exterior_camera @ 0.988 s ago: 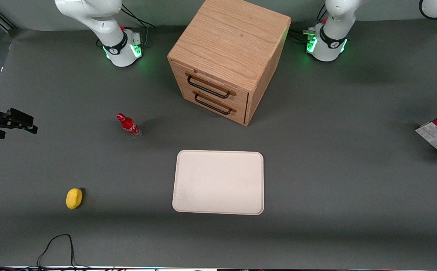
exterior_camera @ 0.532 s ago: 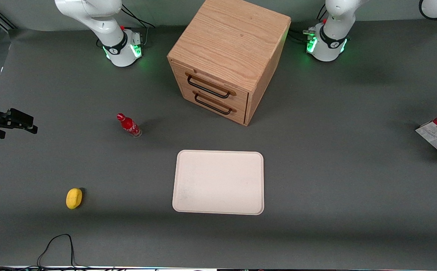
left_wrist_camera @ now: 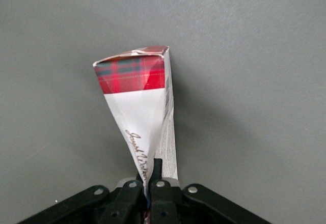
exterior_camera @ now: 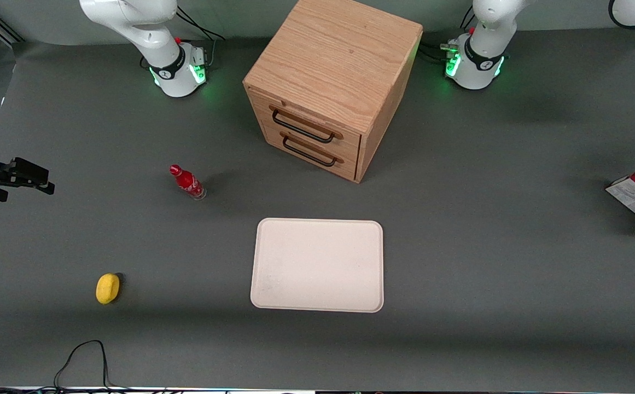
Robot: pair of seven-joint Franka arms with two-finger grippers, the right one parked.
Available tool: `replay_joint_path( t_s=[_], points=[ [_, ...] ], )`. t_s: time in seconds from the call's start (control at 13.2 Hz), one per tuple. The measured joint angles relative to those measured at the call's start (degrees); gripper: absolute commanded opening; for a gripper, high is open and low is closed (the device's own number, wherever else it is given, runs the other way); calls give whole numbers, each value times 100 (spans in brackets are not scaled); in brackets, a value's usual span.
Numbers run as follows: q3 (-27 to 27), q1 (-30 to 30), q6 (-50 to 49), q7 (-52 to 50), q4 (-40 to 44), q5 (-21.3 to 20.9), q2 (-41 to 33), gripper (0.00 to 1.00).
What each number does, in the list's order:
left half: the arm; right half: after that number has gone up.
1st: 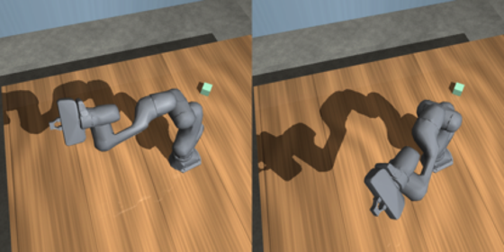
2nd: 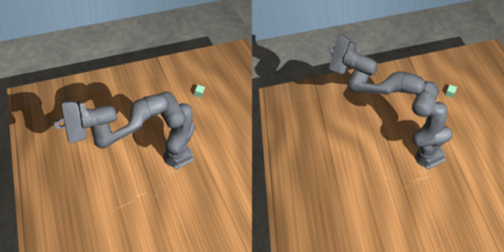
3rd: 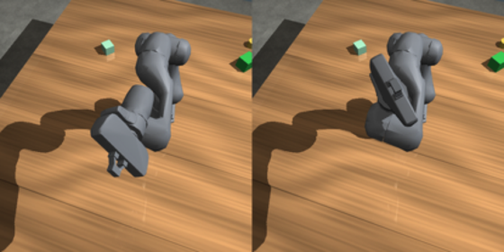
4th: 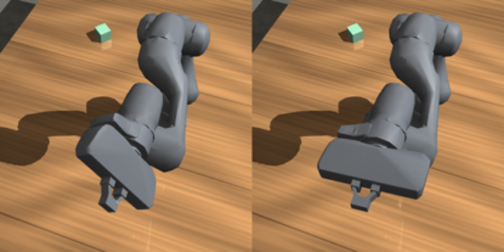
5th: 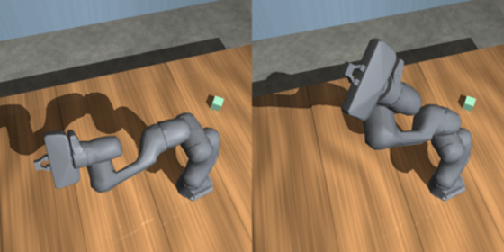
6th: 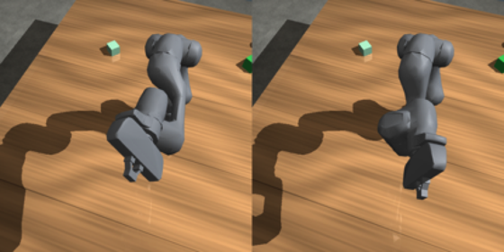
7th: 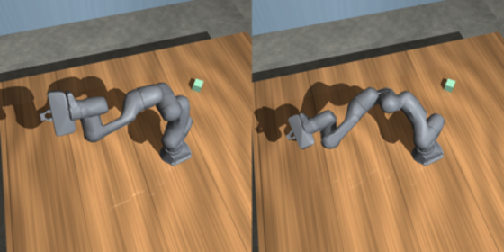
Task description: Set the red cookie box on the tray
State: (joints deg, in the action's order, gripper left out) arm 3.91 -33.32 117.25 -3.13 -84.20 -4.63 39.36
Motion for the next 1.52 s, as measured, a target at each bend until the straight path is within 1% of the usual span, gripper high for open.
replay_joint_path(
  t_s=[0.15, 0.46, 0.76, 0.91, 0.99, 1.14, 1.22, 1.37, 1.44, 1.52],
  points=[
    [-35, 49, -536, 0, 255, 0, -215, 0],
    [-62, 400, -2137, 0, 981, -1, -851, 0],
    [-218, 845, -3258, 7, 1159, 6, -1578, 0],
    [-319, 1433, -3828, 4, 1319, 15, -1729, 0],
    [-348, 1828, -4061, -58, 1436, 23, -1746, 0],
    [-391, 2773, -4356, -566, 1721, 36, -1749, 0],
    [-409, 3302, -4397, -997, 1827, 40, -1750, 0],
    [-473, 4114, -4268, -1688, 1883, 147, -1712, 0],
    [-535, 4394, -4035, -1969, 1881, 303, -1636, 0],
    [-622, 4544, -3761, -2174, 1879, 486, -1514, 0]
  ],
)
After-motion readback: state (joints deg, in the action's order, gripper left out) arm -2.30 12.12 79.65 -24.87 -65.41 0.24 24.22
